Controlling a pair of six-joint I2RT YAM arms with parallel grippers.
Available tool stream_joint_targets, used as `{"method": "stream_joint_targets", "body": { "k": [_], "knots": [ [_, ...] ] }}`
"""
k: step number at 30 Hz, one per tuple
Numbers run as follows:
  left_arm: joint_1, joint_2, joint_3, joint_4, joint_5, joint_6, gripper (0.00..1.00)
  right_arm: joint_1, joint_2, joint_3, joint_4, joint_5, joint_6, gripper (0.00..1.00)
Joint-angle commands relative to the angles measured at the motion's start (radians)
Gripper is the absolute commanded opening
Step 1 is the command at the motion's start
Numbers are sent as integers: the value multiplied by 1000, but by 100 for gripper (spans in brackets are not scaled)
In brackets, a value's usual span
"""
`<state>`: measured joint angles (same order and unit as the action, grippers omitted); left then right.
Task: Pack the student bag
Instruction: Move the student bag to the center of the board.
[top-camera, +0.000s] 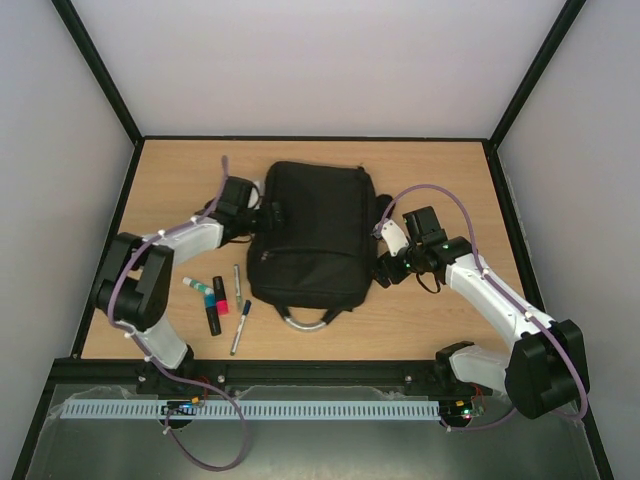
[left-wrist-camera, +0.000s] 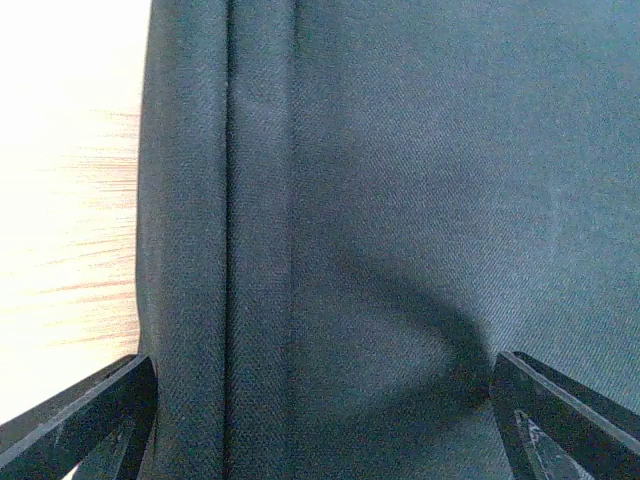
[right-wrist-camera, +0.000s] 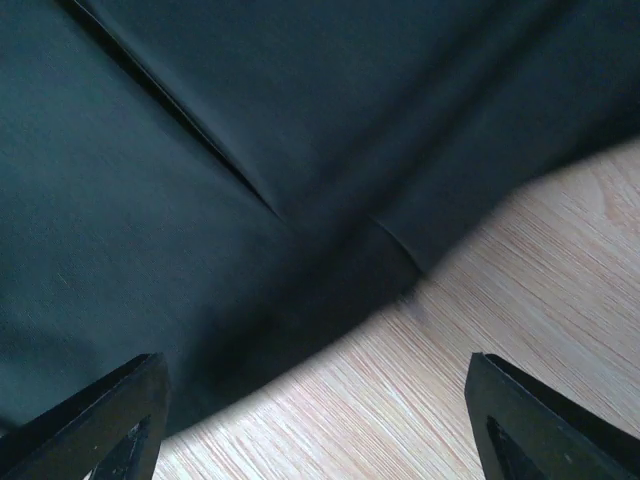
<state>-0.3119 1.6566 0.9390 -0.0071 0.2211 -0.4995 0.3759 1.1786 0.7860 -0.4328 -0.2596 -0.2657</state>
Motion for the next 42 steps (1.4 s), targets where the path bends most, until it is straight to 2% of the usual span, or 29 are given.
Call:
{"method": "stream_joint_targets", "body": {
  "k": [1, 12, 18, 23, 28, 31, 37, 42],
  "knots": [
    [-111, 101, 101, 5, 56, 38, 93, -3, -7, -15, -6, 3, -9, 81],
    [-276, 307, 309, 12, 74, 32, 90, -3, -21, -18, -14, -32, -26, 80],
    [-299, 323, 385, -44, 24, 52, 88, -2, -25, -19, -11, -17, -26, 79],
    [-292, 214, 404, -199, -169, 61, 88, -5, -49, -22, -9, -9, -29, 79],
    [-329, 44, 388, -367, -360, -13, 88, -5, -67, -22, -4, -17, -32, 79],
    [-380, -62, 321, -421, -422, -26, 87, -5, -76, -23, -3, -19, -36, 79],
    [-507, -242, 138, -533, -501, -58, 77, -5, -119, -32, 5, -20, -45, 78],
    [-648, -377, -26, -633, -542, -197, 73, -4, -132, -34, 2, -39, -52, 78]
  ]
}}
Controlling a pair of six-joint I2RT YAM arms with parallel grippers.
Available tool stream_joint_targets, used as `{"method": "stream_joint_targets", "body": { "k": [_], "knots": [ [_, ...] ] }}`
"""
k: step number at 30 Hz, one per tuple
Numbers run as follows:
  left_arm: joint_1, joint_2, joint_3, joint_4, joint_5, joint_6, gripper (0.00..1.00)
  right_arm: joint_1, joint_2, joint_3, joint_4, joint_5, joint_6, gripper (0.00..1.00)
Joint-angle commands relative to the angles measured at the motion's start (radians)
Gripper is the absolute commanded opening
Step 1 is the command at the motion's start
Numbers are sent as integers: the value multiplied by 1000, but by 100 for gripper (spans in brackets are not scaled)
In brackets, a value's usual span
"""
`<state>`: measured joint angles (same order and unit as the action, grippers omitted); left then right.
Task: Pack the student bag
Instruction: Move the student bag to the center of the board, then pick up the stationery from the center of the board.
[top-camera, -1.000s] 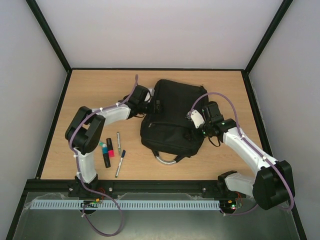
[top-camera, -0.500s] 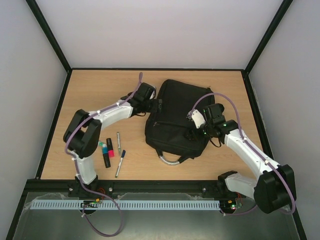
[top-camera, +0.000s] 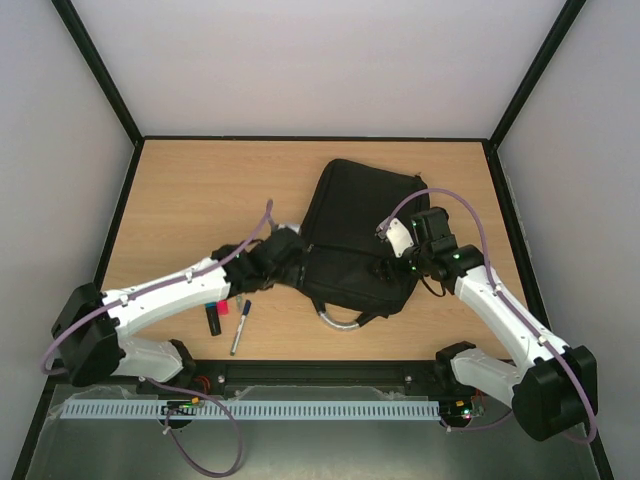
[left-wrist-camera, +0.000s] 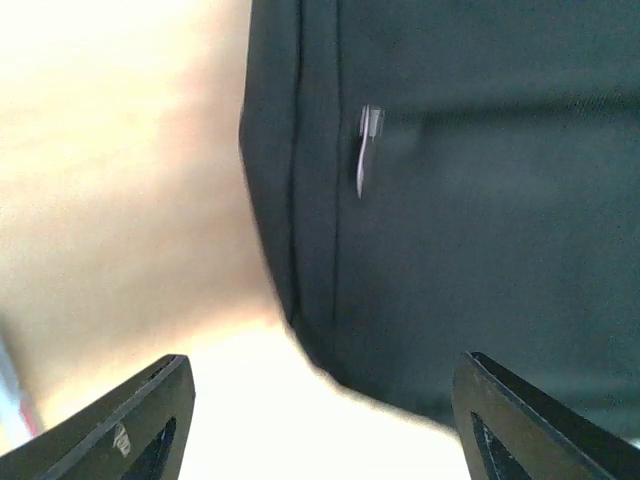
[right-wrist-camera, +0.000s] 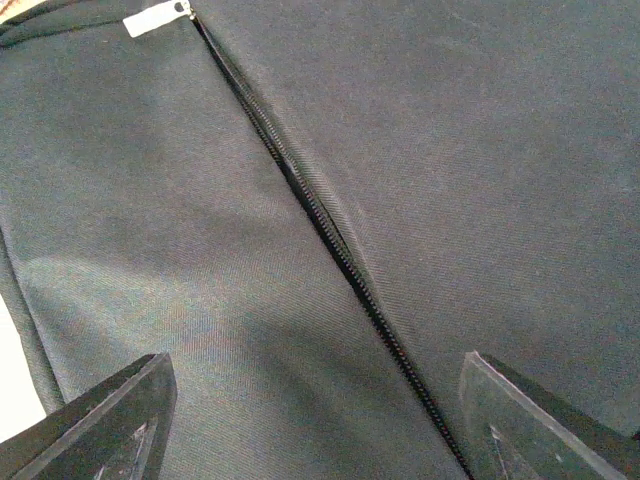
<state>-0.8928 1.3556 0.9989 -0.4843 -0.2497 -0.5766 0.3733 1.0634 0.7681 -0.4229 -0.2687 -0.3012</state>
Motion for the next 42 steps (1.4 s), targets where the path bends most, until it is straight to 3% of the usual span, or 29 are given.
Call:
{"method": "stream_joint_targets", "body": {
  "k": [1, 11, 20, 28, 35, 38, 42],
  "knots": [
    [-86, -99, -114, -169, -70, -146, 72, -1, -16, -16, -6, -31, -18, 78],
    [-126, -266, -335, -235, -14, -310, 64, -2, -5, -16, -11, -41, -23, 78],
    [-115, -250, -360, -319, 15, -367, 57, -2, -2, -16, -12, -44, -26, 77],
    [-86, -169, -364, -400, -33, -485, 63, -1, -5, -18, -14, -43, -27, 77],
    [-81, -172, -445, -273, 28, -503, 71, -1, 0, -17, -16, -43, -29, 77],
    [-81, -154, -477, -209, 53, -481, 68, -1, 1, -18, -16, -43, -29, 77],
    [-85, -125, -482, -175, 76, -449, 57, -2, 7, -18, -16, -44, -29, 77]
  ]
}}
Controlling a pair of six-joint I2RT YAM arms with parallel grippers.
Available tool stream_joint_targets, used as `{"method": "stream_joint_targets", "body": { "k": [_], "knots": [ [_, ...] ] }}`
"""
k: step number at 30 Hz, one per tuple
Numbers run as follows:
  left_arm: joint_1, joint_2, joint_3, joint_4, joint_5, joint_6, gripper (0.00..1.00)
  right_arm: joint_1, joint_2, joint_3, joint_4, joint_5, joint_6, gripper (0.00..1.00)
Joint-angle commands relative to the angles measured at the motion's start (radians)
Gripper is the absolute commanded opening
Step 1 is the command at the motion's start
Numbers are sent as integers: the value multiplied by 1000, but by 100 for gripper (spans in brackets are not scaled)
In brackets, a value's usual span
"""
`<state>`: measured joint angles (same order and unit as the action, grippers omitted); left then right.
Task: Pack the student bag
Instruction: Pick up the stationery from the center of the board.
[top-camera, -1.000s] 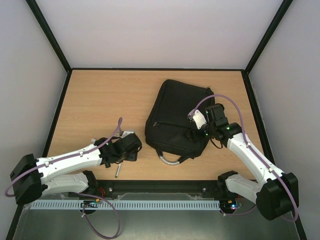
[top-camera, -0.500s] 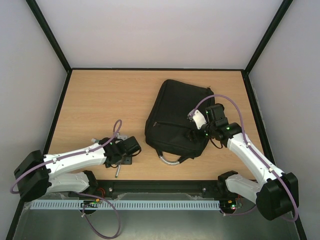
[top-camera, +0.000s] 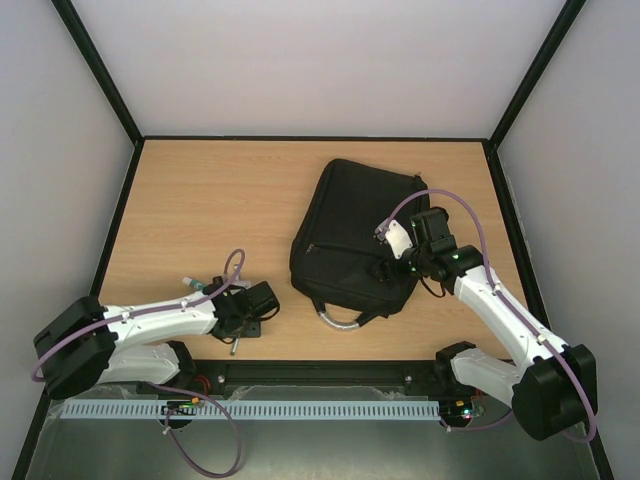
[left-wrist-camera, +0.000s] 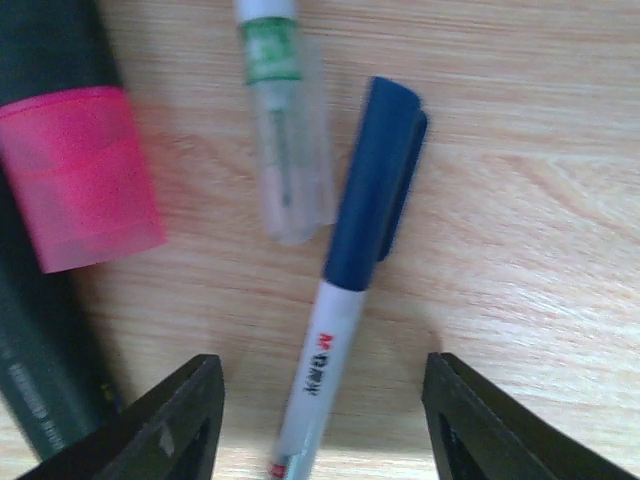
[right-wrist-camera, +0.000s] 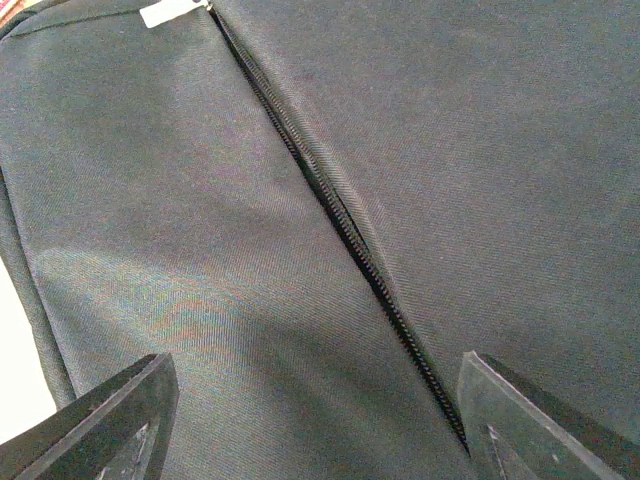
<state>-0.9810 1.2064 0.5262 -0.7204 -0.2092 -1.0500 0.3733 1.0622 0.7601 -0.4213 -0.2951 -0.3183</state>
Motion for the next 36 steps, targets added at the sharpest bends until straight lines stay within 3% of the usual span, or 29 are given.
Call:
{"method": "stream_joint_targets", "body": {
  "k": [1, 6, 19, 28, 36],
  "knots": [
    [-5, 24, -7, 70, 38, 27, 54, -1, 9, -10, -17, -17, -11, 77],
    [-41, 57, 6, 97, 45, 25, 39, -1, 12, -10, -17, -16, -11, 77],
    [-158, 169, 70, 102, 53, -3, 17, -2, 6, -10, -20, -12, -13, 77],
    [-170, 205, 78, 88, 15, -35, 11, -2, -14, -12, -20, -15, -16, 77],
    [-247, 206, 98, 50, -63, -138, 3, -1, 10, -9, -18, -8, -13, 76]
  ]
}}
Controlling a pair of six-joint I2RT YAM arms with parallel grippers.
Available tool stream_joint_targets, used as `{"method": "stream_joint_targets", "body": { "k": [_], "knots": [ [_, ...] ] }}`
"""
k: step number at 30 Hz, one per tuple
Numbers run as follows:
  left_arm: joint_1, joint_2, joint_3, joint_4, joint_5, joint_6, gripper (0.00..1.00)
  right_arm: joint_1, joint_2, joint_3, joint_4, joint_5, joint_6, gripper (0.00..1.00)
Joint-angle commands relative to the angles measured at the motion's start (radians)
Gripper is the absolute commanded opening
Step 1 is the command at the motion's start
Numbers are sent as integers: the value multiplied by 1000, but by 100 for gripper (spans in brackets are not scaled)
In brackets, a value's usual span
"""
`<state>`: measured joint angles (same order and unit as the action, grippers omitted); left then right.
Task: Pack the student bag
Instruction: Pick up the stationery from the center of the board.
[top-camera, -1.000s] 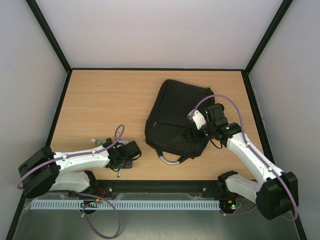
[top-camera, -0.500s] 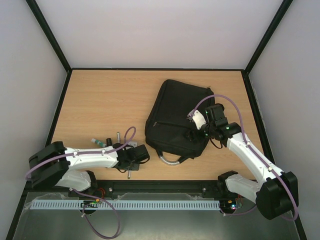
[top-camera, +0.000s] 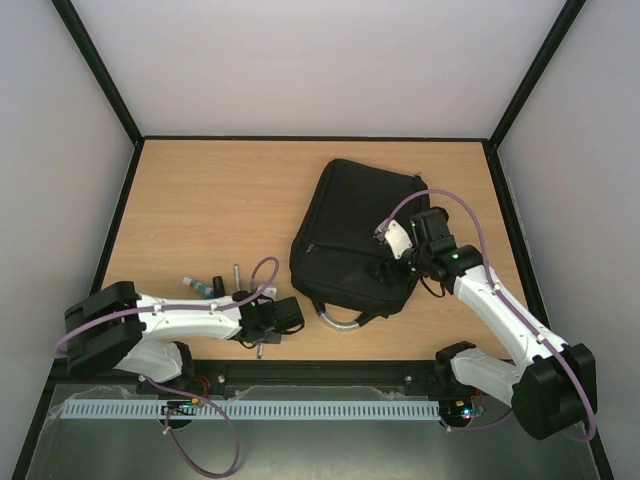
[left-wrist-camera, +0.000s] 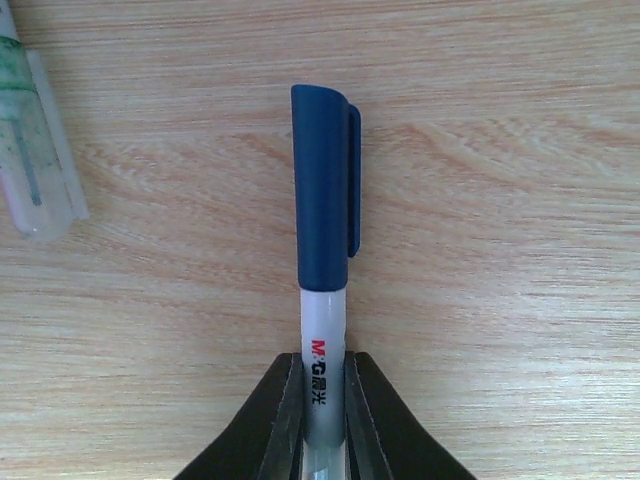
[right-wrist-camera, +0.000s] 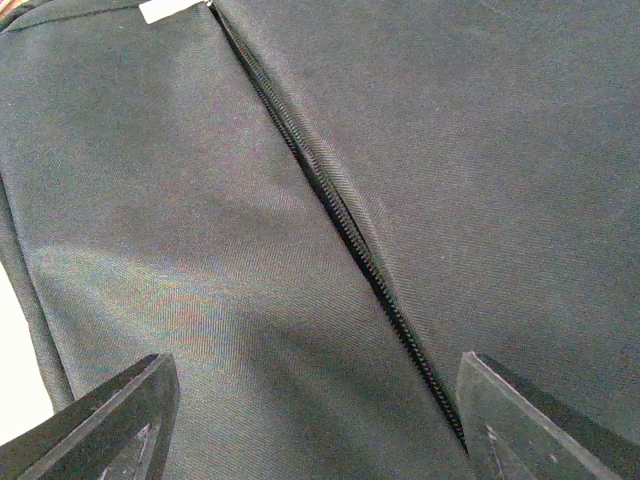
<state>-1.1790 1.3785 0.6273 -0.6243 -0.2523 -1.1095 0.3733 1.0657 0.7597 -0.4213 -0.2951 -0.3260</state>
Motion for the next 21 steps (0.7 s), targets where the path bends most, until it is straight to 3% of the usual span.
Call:
{"method": "stream_joint_targets", "body": {
  "k": [1, 10, 21],
  "knots": [
    [-65, 47, 8, -56, -32, -94, 3, -2, 6, -9, -16, -5, -5, 76],
    [-148, 162, 97, -99, -91, -188, 2, -2, 26, -10, -14, -11, 1, 76],
    [-161, 117, 113, -137, -146, -176, 2, -1, 10, 32, -60, 5, -32, 75]
  ]
}}
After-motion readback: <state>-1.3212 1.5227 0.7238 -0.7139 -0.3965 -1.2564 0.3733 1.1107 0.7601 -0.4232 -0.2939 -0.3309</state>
